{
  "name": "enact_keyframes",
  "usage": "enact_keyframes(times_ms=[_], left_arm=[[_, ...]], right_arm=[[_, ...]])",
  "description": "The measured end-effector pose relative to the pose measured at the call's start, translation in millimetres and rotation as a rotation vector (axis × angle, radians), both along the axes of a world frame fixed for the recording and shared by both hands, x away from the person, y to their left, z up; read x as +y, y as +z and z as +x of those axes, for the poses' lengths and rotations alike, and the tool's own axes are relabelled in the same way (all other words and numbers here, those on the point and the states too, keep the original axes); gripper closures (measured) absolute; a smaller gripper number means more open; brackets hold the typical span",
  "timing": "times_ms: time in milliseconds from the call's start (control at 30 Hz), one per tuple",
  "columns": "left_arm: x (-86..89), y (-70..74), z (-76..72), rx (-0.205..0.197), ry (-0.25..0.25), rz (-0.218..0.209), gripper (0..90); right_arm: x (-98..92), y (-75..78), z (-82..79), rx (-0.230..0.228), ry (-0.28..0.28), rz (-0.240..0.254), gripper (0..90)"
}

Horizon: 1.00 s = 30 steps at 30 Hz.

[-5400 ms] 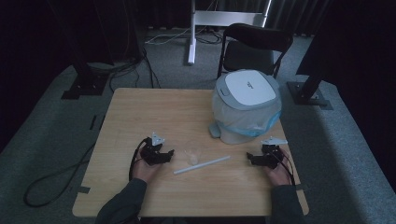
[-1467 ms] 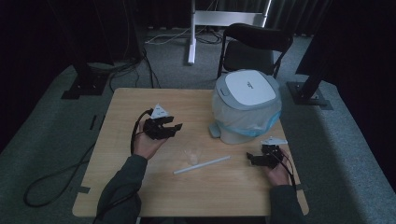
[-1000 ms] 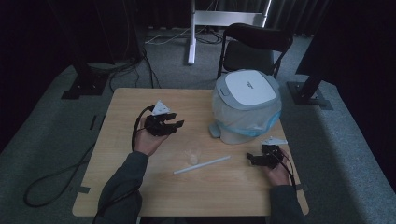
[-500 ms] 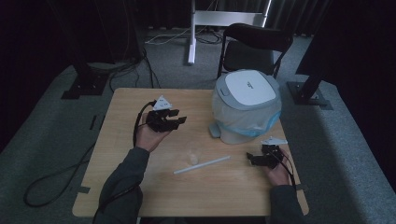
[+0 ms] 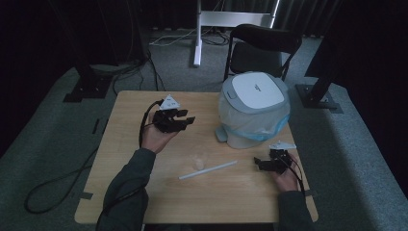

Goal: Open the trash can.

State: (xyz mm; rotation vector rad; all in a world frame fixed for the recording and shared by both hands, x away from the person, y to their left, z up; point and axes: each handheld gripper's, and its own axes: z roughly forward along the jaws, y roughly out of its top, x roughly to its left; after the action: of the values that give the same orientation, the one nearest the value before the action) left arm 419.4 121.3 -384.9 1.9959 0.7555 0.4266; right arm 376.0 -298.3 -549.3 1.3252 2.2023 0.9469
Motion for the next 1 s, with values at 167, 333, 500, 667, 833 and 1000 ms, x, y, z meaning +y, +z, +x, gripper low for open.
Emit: enact_keyframes(times_ms=[167, 333, 500, 667, 833, 1000], left_arm=[[-1.8, 5.3, 1.3, -0.01, -0.009, 0.008, 54.4], [-3.7, 11.1, 2.8, -0.014, -0.017, -0.003, 53.9], [-7.4, 16.2, 3.7, -0.023, -0.028, -0.002, 54.0], [-10.3, 21.0, 5.4, -0.03, -0.032, -0.012, 53.9], [-13.2, 24.7, 6.0, -0.036, -0.039, -0.01, 53.9], [-16.2, 27.4, 7.3, -0.039, -0.046, -0.008, 53.9]], right_arm=[[0.0, 0.0, 0.0, 0.0, 0.0, 0.0, 12.1], [0.0, 0.0, 0.0, 0.0, 0.0, 0.0, 12.1], [0.0, 0.0, -0.1, 0.0, 0.0, 0.0, 12.1], [0.0, 0.1, 0.0, 0.0, 0.0, 0.0, 12.1], [0.0, 0.1, -0.1, 0.0, 0.0, 0.001, 12.1], [0.0, 0.0, -0.1, 0.001, 0.0, 0.001, 12.1]])
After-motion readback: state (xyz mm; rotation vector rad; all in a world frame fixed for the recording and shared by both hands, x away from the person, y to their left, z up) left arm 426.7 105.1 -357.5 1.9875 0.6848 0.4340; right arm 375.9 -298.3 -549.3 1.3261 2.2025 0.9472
